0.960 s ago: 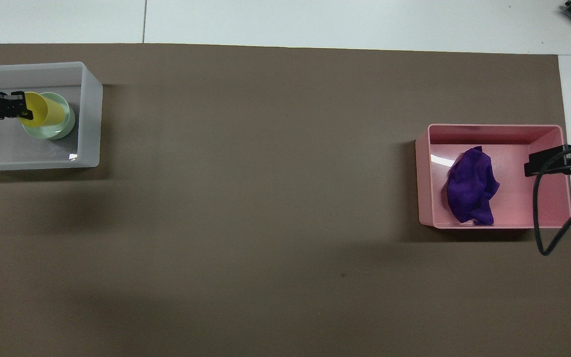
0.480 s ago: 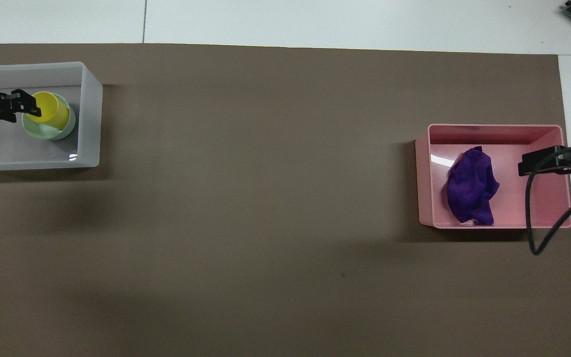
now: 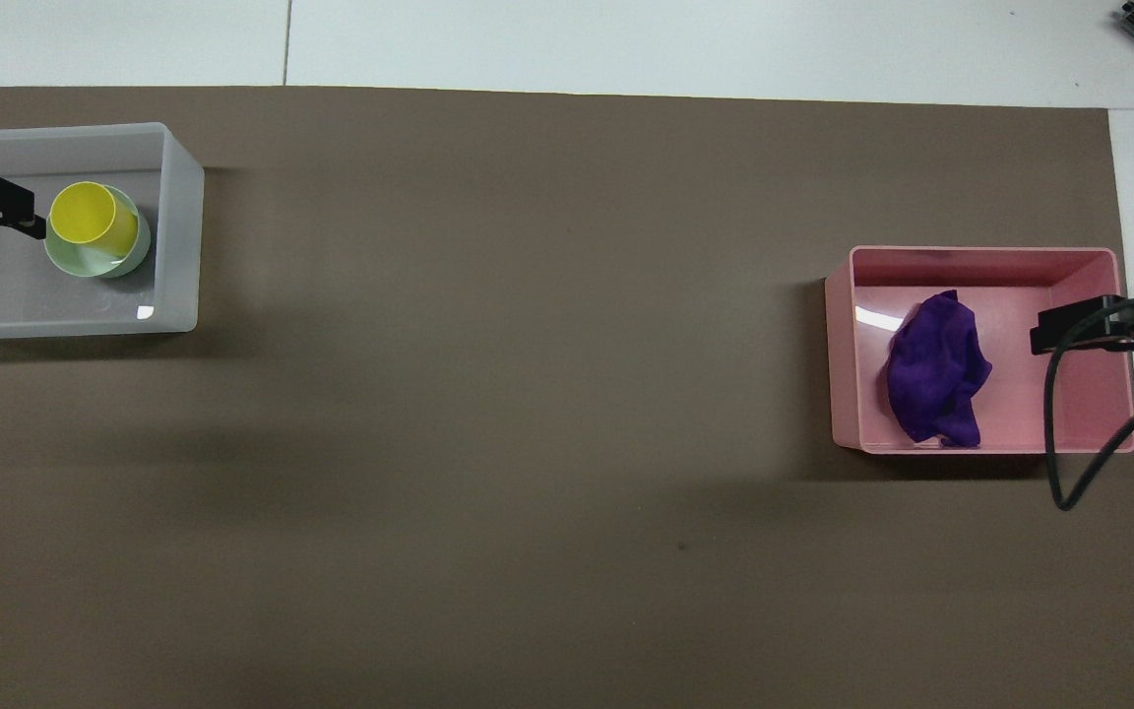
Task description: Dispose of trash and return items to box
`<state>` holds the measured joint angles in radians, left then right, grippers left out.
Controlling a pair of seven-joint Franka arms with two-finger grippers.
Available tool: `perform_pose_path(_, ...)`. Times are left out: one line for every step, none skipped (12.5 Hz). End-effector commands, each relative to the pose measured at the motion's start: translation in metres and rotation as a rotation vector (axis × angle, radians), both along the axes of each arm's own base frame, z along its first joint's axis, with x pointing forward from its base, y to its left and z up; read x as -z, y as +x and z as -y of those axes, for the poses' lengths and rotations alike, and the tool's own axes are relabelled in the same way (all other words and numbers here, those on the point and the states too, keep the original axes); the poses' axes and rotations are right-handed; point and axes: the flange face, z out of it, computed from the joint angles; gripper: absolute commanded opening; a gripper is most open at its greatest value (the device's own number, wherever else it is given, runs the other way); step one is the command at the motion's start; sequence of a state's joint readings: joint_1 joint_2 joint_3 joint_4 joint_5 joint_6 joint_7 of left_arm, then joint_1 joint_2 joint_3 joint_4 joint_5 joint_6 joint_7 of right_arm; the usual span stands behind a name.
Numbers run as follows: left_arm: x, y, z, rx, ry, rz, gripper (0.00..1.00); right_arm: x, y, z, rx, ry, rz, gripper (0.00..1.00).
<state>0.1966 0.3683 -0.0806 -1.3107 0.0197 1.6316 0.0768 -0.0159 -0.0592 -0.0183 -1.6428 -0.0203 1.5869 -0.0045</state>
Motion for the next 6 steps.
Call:
perform_pose_path(-0.051, -0.037, 0.047, 0.046, 0.052, -0.052, 1.00, 0.000, -0.007, 0.002, -0.027, -0.004, 0.016, 1.00)
perform_pose_path(-0.079, -0.058, 0.061, 0.035, 0.067, -0.024, 1.00, 0.000, -0.006, 0.001, -0.029, -0.004, 0.022, 1.00)
perform_pose_path(-0.082, -0.072, 0.074, 0.050, 0.077, -0.021, 1.00, -0.001, -0.006, 0.002, -0.027, -0.004, 0.025, 1.00)
perform_pose_path(-0.078, -0.079, 0.097, 0.088, 0.085, -0.016, 1.00, -0.001, -0.006, 0.002, -0.029, -0.004, 0.023, 1.00)
perform_pose_path(-0.081, -0.090, 0.107, 0.109, 0.078, -0.013, 1.00, 0.000, -0.006, 0.002, -0.029, -0.004, 0.025, 1.00)
perform_pose_path(-0.070, -0.109, 0.121, 0.132, 0.081, -0.042, 1.00, -0.001, -0.006, 0.001, -0.029, -0.004, 0.025, 1.00)
